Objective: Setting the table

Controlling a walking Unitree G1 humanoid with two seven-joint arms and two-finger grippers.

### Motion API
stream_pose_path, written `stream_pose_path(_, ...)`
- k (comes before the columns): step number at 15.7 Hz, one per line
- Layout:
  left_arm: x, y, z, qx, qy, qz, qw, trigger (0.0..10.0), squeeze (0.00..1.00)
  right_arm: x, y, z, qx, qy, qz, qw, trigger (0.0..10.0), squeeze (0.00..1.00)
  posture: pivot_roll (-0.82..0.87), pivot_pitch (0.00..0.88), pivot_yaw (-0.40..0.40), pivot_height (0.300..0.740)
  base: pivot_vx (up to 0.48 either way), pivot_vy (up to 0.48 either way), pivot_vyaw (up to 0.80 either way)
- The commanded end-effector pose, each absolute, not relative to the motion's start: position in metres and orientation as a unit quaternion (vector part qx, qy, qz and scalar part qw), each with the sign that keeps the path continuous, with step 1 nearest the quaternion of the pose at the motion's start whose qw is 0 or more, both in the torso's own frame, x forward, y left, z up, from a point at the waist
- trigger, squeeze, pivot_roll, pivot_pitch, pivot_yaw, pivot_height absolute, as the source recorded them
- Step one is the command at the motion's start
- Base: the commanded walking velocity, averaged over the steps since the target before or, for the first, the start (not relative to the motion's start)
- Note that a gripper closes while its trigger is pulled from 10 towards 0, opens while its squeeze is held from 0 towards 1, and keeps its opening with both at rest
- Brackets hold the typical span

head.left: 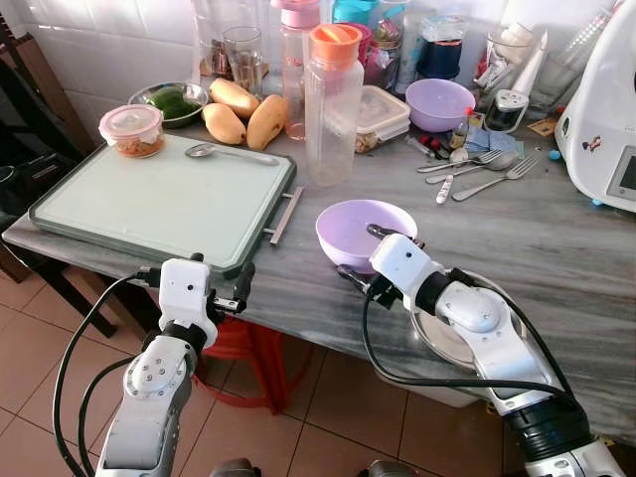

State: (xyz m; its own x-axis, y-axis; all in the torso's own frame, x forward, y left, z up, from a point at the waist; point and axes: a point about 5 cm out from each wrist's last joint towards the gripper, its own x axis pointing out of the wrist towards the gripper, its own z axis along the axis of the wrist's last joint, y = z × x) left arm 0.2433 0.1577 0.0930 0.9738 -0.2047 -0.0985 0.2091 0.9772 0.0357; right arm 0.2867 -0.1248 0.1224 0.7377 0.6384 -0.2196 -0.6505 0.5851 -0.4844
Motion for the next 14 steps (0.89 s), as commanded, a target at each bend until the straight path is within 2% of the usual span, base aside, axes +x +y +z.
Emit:
stream_pose_path(1, 0.244, 0.158, 0.091, 0.026, 0.055, -0.106, 0.993, 10.0, 0.00, 0.286, -0.125, 0.127, -0.272, 0.006, 0.364, 0.891, 10.0, 1.00, -0.03, 0.000, 0.031, 0.740, 0.000, 0.000, 0.00)
stream_pose_path(7, 0.246, 0.159, 0.092, 0.022, 0.047, -0.103, 0.993, 10.0, 0.00, 0.285, -0.127, 0.142, -0.264, -0.044, 0.312, 0.912, 10.0, 1.00, -0.04, 0.000, 0.029, 0.740, 0.000, 0.000, 0.00)
stream_pose_path(14, 0.249, 0.156, 0.093, 0.017, 0.044, -0.109, 0.993, 10.0, 0.00, 0.274, -0.130, 0.142, -0.222, -0.041, 0.293, 0.929, 10.0, 1.00, -0.05, 0.000, 0.029, 0.740, 0.000, 0.000, 0.00)
